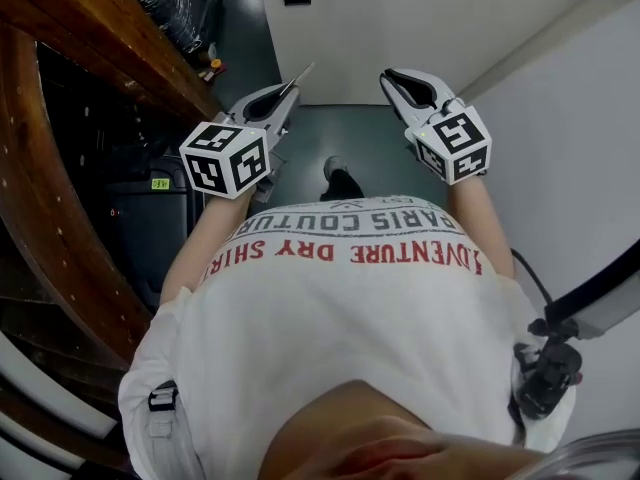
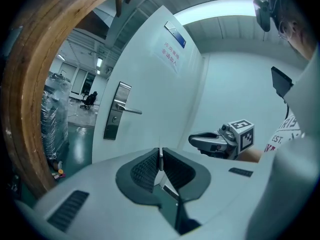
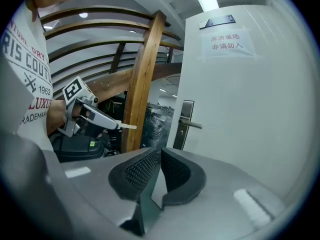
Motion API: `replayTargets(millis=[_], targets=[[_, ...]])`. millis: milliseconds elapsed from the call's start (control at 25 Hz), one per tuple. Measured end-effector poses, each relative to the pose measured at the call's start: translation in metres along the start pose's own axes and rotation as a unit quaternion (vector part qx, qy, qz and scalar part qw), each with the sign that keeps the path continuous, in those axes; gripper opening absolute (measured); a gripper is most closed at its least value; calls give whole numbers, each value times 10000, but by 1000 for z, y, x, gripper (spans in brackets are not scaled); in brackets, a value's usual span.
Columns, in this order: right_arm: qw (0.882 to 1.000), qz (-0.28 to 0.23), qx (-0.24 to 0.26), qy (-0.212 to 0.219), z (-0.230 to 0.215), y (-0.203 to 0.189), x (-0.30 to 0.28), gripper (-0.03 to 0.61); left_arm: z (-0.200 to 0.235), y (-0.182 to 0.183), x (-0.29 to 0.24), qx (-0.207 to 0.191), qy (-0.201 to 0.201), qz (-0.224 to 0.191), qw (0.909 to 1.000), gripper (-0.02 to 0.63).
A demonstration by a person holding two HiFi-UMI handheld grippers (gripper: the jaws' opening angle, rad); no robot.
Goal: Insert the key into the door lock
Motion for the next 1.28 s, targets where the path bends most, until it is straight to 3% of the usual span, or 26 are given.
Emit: replayTargets(millis=[280, 560, 840, 1040, 1280], targets=[[9997, -206, 140, 13, -86, 10, -67, 17, 45, 18, -55, 98, 218, 34, 9997, 21], [9975, -517, 437, 188, -169, 37, -153, 99, 81, 38, -106, 269, 339, 52, 9990, 21], [9955, -340, 837, 285, -190, 45, -207, 161, 103, 42, -125, 411, 310, 63, 9987, 21], [9934, -259, 1107, 158, -211, 50, -229, 166, 118, 42, -139, 571, 339, 111, 9977, 21], [9938, -107, 1091, 187, -211, 43, -234, 162, 121, 38, -144, 662, 333, 93, 9972, 21]])
Point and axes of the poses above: the fingertips, and each gripper's own axes: x backward along the fingers, z to its left, y out of its top, the point moved 2 cm from there along x, backward along the fingers, and after that the axes turned 3 degrees about x, right-handed, at the moved point
